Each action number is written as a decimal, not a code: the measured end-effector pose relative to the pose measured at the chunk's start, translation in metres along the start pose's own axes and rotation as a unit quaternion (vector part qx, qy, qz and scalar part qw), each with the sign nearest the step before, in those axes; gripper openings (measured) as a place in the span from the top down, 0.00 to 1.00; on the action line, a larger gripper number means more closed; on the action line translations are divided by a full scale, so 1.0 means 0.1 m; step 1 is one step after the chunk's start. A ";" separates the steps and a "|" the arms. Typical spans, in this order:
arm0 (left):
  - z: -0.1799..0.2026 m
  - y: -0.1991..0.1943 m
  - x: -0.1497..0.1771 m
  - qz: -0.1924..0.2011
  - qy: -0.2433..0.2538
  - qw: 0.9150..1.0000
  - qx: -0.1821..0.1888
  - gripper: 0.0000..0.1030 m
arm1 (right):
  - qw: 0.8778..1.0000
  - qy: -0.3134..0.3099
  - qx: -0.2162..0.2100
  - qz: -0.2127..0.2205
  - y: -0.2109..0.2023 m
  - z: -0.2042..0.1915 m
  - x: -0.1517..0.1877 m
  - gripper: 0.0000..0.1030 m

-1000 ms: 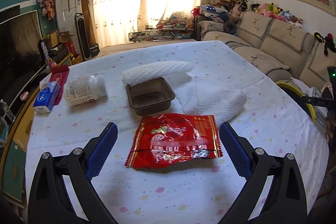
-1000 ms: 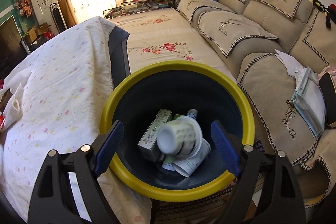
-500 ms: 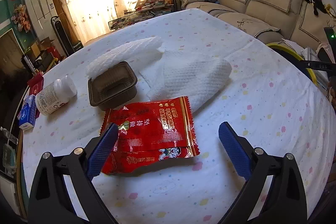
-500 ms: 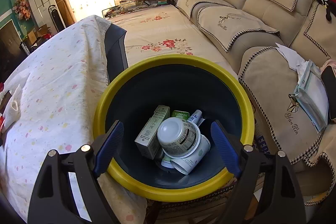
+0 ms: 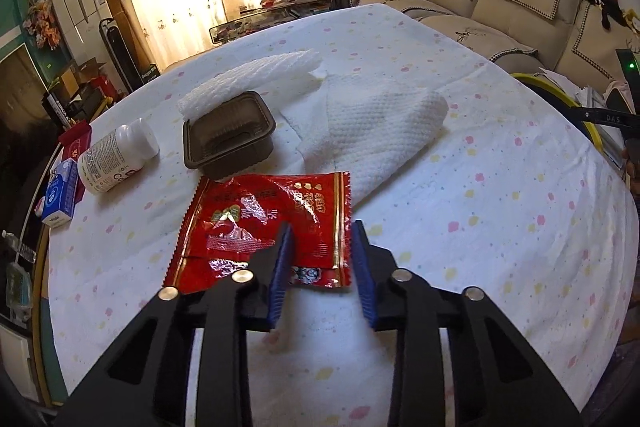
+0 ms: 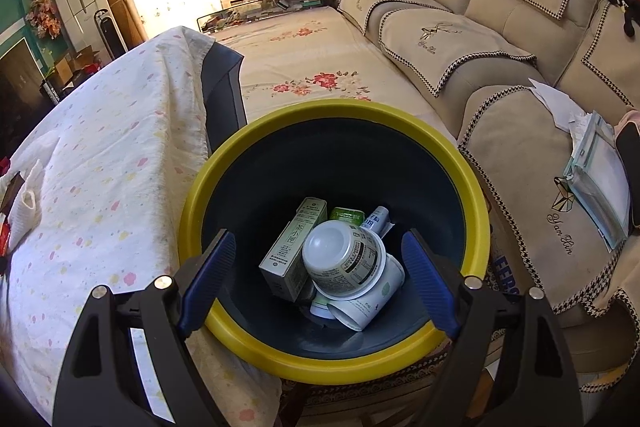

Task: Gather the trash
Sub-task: 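Grasp the red snack bag with the left gripper, then carry the red snack bag into the bin and open the left gripper, then grasp the white towel with the right gripper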

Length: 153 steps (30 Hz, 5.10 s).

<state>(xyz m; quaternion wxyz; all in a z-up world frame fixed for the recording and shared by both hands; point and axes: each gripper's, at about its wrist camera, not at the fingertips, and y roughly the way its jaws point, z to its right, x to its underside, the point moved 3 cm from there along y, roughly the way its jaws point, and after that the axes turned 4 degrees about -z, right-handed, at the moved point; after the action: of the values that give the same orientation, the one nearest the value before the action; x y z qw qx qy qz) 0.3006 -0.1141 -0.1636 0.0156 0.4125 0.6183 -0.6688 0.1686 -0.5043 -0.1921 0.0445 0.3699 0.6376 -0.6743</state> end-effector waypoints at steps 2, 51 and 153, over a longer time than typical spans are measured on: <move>0.02 0.00 0.03 -0.004 0.002 1.000 0.001 0.84 | 1.000 -0.002 -0.001 0.001 -0.01 -0.02 0.00 0.22; 2.53 -0.92 -1.41 0.132 0.156 0.968 0.148 0.91 | 0.995 0.049 0.024 0.083 -0.89 0.99 0.09 0.22; -1.05 -0.54 0.27 0.136 -0.206 0.968 -0.048 0.48 | 0.939 -0.271 -0.210 0.014 -0.66 -2.98 -0.06 0.90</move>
<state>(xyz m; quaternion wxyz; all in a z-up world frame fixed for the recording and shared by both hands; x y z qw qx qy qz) 0.3103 0.0002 -0.1246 0.2528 0.3446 0.5711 -0.7008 0.2694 -0.2288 -0.1080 0.3017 0.1640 0.7234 -0.5989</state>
